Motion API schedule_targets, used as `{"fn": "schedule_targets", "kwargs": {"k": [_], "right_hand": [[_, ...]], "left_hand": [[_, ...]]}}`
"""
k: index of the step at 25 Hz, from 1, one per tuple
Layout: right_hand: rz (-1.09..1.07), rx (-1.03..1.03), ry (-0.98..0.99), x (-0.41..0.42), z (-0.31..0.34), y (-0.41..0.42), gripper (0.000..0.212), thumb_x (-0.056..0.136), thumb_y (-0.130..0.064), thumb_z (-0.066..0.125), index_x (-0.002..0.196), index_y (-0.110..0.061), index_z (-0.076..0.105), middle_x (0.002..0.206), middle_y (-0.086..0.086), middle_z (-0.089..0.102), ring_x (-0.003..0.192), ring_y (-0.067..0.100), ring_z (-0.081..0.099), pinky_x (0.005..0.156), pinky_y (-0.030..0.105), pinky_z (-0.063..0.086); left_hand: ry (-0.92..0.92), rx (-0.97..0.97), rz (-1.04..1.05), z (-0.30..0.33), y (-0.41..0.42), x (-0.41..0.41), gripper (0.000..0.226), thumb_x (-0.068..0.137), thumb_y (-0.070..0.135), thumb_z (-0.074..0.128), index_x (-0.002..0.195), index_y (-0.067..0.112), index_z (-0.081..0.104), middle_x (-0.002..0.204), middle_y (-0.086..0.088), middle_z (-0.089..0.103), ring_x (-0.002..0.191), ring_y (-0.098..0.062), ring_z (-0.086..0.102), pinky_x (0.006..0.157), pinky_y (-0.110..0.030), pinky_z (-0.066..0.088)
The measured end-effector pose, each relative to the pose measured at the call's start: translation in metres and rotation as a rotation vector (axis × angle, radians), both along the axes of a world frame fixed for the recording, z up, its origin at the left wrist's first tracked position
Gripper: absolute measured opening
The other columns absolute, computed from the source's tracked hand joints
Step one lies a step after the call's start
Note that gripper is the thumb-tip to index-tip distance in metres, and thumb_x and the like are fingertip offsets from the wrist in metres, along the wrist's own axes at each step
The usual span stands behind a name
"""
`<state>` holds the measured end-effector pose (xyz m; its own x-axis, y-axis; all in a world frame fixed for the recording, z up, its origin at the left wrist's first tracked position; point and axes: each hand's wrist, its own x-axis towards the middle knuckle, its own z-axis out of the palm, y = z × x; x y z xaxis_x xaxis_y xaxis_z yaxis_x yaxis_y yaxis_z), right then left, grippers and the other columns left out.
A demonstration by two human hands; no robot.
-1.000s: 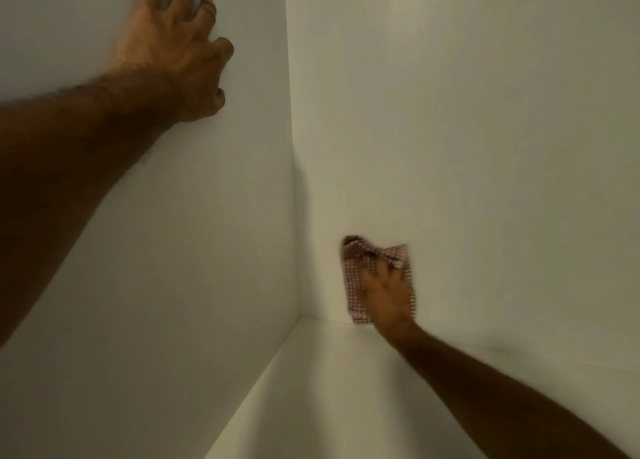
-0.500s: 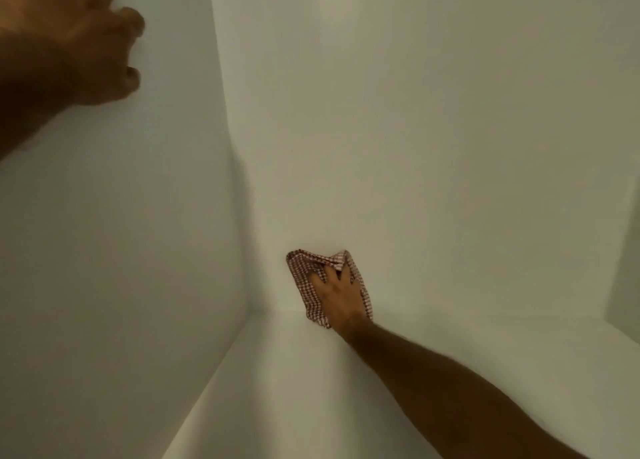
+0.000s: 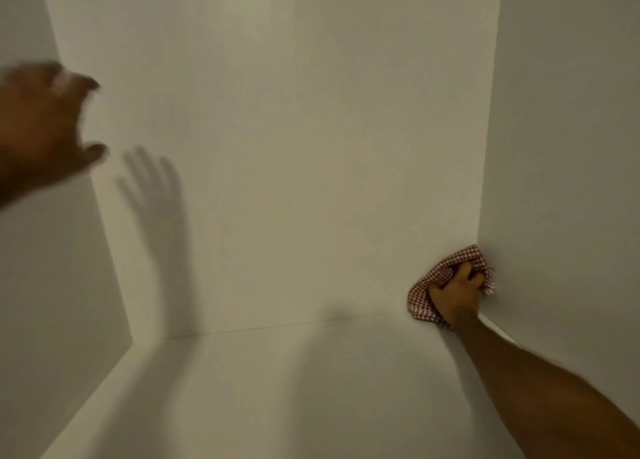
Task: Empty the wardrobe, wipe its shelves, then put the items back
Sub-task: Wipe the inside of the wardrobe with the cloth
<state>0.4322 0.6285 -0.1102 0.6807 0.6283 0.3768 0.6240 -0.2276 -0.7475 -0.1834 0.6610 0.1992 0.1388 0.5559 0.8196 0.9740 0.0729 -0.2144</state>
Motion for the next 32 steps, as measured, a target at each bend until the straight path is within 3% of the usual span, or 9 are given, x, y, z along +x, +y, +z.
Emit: {"fn": "schedule_targets", "kwargs": {"k": [3, 7, 9, 13, 17, 19, 24, 28, 32], "right_hand": [[0.025, 0.130, -0.203, -0.045, -0.008, 0.005, 0.075, 0.075, -0.032, 0.077, 0.135, -0.001, 0.043, 0.132, 0.034, 0.037, 0.119, 0.055, 0.041, 0.102, 0.058, 0.041], [0.323, 0.283, -0.800, -0.168, -0.004, 0.011, 0.062, 0.070, -0.053, 0.067, 0.127, -0.027, 0.061, 0.130, 0.020, 0.056, 0.107, 0.045, 0.056, 0.083, 0.053, 0.051], [0.344, 0.345, -0.935, -0.202, 0.002, 0.018, 0.056, 0.070, -0.055, 0.070, 0.121, -0.034, 0.062, 0.122, 0.012, 0.060, 0.103, 0.040, 0.059, 0.078, 0.051, 0.052], [0.153, 0.429, -0.912, -0.141, 0.019, 0.032, 0.050, 0.081, -0.056, 0.060, 0.124, -0.031, 0.063, 0.120, 0.014, 0.062, 0.110, 0.041, 0.054, 0.081, 0.047, 0.046], [-0.154, 0.298, -0.493, -0.008, 0.045, 0.022, 0.065, 0.085, -0.055, 0.046, 0.137, -0.017, 0.052, 0.133, 0.024, 0.051, 0.114, 0.045, 0.049, 0.085, 0.054, 0.049], [-0.165, 0.327, -0.435, 0.015, 0.052, 0.020, 0.065, 0.086, -0.053, 0.046, 0.135, -0.011, 0.050, 0.137, 0.024, 0.048, 0.114, 0.044, 0.047, 0.087, 0.058, 0.049], [-0.143, 0.458, -0.550, -0.096, 0.078, 0.053, 0.075, 0.092, -0.059, 0.045, 0.143, -0.004, 0.043, 0.149, 0.030, 0.039, 0.135, 0.053, 0.036, 0.112, 0.064, 0.028], [0.215, 0.512, -0.939, -0.207, 0.095, 0.062, 0.057, 0.100, -0.052, 0.042, 0.147, -0.020, 0.041, 0.150, 0.020, 0.043, 0.143, 0.048, 0.026, 0.117, 0.065, 0.017], [0.172, 0.656, -0.936, -0.167, 0.128, 0.079, 0.045, 0.099, -0.039, 0.049, 0.137, -0.017, 0.057, 0.136, 0.020, 0.055, 0.136, 0.045, 0.040, 0.116, 0.058, 0.024]], "left_hand": [[-0.112, -0.252, -0.153, -0.039, -0.072, 0.112, 0.111, 0.067, 0.051, 0.087, 0.155, 0.030, 0.023, 0.162, -0.020, 0.023, 0.146, -0.048, 0.019, 0.108, -0.068, 0.033], [-0.152, -0.404, -0.100, -0.079, -0.042, 0.195, 0.133, 0.072, 0.048, 0.085, 0.157, 0.037, -0.016, 0.166, -0.009, -0.021, 0.152, -0.042, -0.005, 0.110, -0.069, 0.029], [-0.192, -0.451, -0.102, -0.088, -0.020, 0.211, 0.143, 0.067, 0.051, 0.088, 0.153, 0.039, -0.026, 0.161, -0.007, -0.035, 0.150, -0.045, -0.015, 0.110, -0.073, 0.024], [-0.226, -0.387, -0.104, -0.109, -0.005, 0.223, 0.154, 0.062, 0.042, 0.093, 0.151, 0.034, -0.031, 0.155, -0.009, -0.044, 0.146, -0.051, -0.022, 0.103, -0.073, 0.036], [-0.241, -0.353, -0.106, -0.112, -0.001, 0.228, 0.155, 0.061, 0.038, 0.094, 0.151, 0.029, -0.032, 0.155, -0.014, -0.044, 0.145, -0.055, -0.021, 0.097, -0.070, 0.044], [-0.236, -0.346, -0.096, -0.114, 0.000, 0.226, 0.156, 0.061, 0.040, 0.093, 0.150, 0.028, -0.034, 0.154, -0.016, -0.044, 0.145, -0.056, -0.021, 0.098, -0.069, 0.045], [-0.233, -0.358, -0.095, -0.113, 0.004, 0.226, 0.155, 0.063, 0.041, 0.092, 0.148, 0.028, -0.037, 0.151, -0.015, -0.048, 0.144, -0.055, -0.024, 0.102, -0.069, 0.042], [-0.248, -0.368, -0.149, -0.113, 0.002, 0.225, 0.153, 0.063, 0.034, 0.093, 0.152, 0.031, -0.031, 0.153, -0.012, -0.046, 0.144, -0.051, -0.027, 0.104, -0.073, 0.036], [-0.238, -0.375, -0.133, -0.114, 0.002, 0.223, 0.152, 0.065, 0.035, 0.092, 0.151, 0.031, -0.033, 0.153, -0.012, -0.047, 0.144, -0.051, -0.028, 0.104, -0.072, 0.037]]}}
